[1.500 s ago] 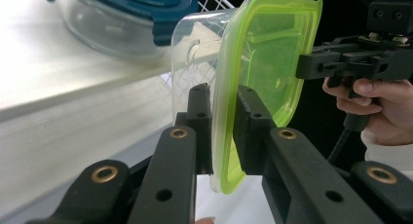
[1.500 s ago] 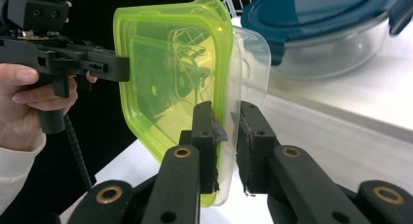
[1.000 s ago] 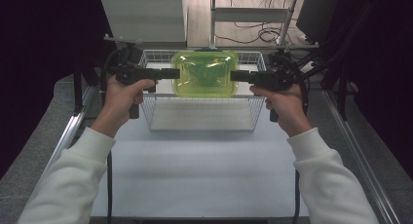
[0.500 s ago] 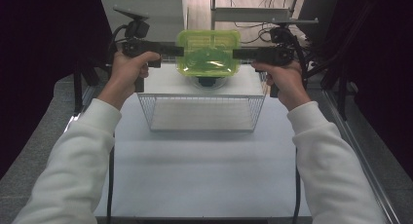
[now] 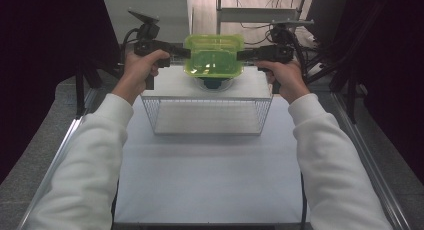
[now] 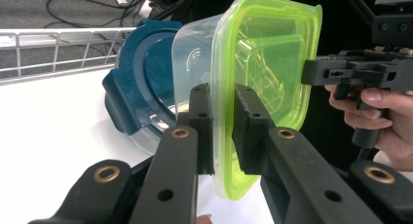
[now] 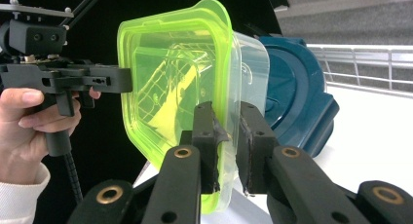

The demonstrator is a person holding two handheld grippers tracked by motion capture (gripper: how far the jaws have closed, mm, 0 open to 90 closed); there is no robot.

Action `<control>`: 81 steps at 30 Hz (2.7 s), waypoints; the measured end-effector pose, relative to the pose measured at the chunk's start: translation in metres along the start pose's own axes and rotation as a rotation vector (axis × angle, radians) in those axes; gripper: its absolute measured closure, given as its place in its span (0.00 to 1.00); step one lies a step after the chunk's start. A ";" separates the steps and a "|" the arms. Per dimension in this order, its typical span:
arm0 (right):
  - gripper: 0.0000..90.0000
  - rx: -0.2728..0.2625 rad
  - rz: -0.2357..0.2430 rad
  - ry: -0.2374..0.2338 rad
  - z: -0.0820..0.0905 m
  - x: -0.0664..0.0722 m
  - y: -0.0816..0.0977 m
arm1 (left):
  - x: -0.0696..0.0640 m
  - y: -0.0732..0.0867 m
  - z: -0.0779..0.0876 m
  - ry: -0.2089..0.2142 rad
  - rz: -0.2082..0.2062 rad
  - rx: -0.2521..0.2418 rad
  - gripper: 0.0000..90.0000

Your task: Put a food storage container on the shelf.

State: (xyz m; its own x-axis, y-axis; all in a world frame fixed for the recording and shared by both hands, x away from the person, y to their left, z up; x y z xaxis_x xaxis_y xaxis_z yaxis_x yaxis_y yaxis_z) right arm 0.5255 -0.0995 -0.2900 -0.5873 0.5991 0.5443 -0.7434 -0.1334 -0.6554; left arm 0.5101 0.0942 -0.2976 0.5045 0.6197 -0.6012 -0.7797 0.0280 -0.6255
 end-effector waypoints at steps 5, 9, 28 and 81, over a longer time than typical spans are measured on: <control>0.85 -0.009 -0.040 -0.017 -0.004 -0.007 -0.006 | 0.007 -0.007 -0.005 0.019 0.061 -0.011 0.88; 0.83 -0.015 -0.076 -0.025 -0.010 -0.014 -0.010 | 0.015 -0.012 -0.011 0.038 0.110 -0.022 0.86; 0.43 -0.096 -0.101 0.018 -0.024 -0.022 -0.016 | 0.031 -0.021 -0.022 -0.001 0.109 -0.090 0.38; 0.27 0.056 0.292 0.202 0.038 -0.069 0.265 | 0.054 0.291 -0.019 -0.199 -0.206 0.093 0.27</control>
State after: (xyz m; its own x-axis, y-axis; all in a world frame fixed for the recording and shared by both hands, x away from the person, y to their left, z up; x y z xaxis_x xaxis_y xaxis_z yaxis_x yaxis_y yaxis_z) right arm 0.3568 -0.2056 -0.4811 -0.7064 0.6728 0.2200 -0.5734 -0.3616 -0.7352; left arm 0.3173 0.1208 -0.5218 0.5805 0.7346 -0.3511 -0.7034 0.2353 -0.6707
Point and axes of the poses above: each handheld gripper's, and its own axes: z roughly backward along the jaws, y roughly out of its underside, x roughly to its left, the point moved 10 cm from there along -z, roughly forward along the jaws, and after that the axes turned 6 degrees about x, right-handed, at the moved point
